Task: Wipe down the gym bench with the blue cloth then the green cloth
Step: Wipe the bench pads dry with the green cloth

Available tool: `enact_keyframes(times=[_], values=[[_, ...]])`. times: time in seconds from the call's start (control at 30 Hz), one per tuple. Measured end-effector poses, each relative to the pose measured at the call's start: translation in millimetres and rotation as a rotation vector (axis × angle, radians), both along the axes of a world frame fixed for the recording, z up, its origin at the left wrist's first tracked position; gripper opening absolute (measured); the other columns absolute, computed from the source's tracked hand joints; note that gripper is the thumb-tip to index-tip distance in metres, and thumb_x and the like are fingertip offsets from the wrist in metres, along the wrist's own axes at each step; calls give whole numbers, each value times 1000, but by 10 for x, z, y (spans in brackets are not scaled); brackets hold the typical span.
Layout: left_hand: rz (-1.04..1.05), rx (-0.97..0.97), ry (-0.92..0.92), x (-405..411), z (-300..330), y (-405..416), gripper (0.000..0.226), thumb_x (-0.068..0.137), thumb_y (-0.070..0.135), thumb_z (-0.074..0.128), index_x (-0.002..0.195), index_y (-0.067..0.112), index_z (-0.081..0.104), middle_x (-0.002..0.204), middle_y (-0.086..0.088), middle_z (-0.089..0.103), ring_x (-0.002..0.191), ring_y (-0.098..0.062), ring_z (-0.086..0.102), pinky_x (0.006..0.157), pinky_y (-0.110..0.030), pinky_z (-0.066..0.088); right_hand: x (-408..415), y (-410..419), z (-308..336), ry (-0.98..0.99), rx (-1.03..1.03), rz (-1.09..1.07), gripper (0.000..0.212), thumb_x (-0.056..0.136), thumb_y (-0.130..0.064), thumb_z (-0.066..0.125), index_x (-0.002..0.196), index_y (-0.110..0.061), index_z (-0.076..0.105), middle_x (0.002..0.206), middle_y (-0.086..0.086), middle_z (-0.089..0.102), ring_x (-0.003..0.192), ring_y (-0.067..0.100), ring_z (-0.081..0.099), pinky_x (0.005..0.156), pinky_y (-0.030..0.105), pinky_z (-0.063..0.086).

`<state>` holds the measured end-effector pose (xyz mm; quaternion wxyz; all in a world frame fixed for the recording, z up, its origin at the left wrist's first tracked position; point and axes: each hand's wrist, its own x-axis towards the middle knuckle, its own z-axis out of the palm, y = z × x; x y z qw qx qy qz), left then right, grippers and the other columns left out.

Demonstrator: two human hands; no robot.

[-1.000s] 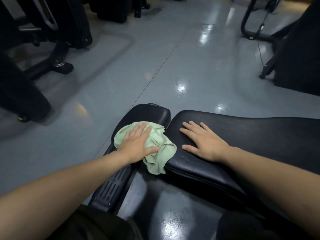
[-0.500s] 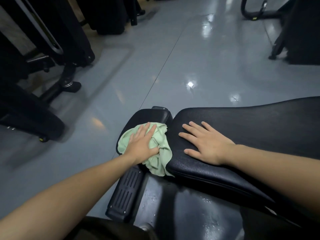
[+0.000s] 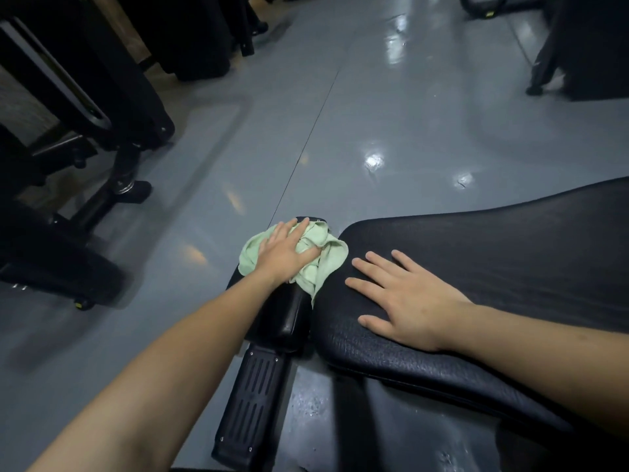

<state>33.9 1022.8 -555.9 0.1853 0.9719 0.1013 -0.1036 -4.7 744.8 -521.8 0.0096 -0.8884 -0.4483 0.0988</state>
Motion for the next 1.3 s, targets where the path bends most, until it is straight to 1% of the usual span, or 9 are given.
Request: enact_keyframes(times=[0.27,0.4,0.5,0.57,0.63,0.7,0.8,0.9,1.3], values=[[-103,-20,-15,-382,-44,119,67,91,61,45,152,56,18,167,17,4,154,-10,-5,124,-49,4,-9,-8,36,11,-3,-12,71,97,-66,20,158,-32,13,168,-1,1,154,19,-6,124,46,-1],[-165,-20,-7,-881,-81,368,68,82,71,30,147,64,14,167,21,1,154,-8,-7,125,-42,3,-27,-5,64,18,-21,-14,74,93,-68,13,158,-34,11,168,-2,-1,154,17,-7,124,43,-3],[-194,-39,35,-1275,-64,506,64,82,72,28,144,67,13,162,31,-5,151,0,-13,123,-36,-2,-38,-1,77,15,-34,-18,81,87,-71,2,158,-35,11,168,-3,1,154,17,-6,124,43,-2],[-173,-168,75,-1369,-9,561,63,82,73,36,143,68,22,159,37,-3,151,3,-12,123,-37,-2,-48,1,89,12,-37,-22,83,84,-71,0,158,-35,12,168,-3,2,154,17,-5,124,43,-1],[-54,-385,69,-1327,48,561,57,83,73,42,139,66,39,159,36,11,152,0,1,125,-43,4,-54,4,97,12,-44,-24,84,84,-71,0,158,-34,12,168,-3,2,154,17,-5,124,43,-1],[99,-477,20,-1241,74,438,55,84,76,41,136,61,48,158,32,22,150,-1,15,125,-49,9,-50,8,97,5,-53,-23,84,84,-71,-1,158,-34,12,168,-3,2,154,17,-5,124,43,-1],[186,-208,19,-1177,23,85,75,86,82,33,153,48,29,165,22,10,155,-11,2,124,-52,-3,-50,5,88,0,-59,-21,83,84,-71,-1,158,-34,12,168,-3,2,154,17,-4,124,44,0],[165,26,30,-1127,-45,-92,84,90,74,39,159,40,7,168,13,-5,155,-20,-10,122,-56,0,-46,7,84,5,-55,-23,83,84,-71,-1,158,-34,11,168,-3,1,154,17,-5,124,44,0],[28,86,-63,-271,-89,-199,79,88,59,52,155,53,10,168,17,3,155,-17,-3,121,-59,9,-40,16,54,-4,-42,-23,83,85,-70,0,158,-33,12,168,-1,2,154,18,-5,125,45,0]])
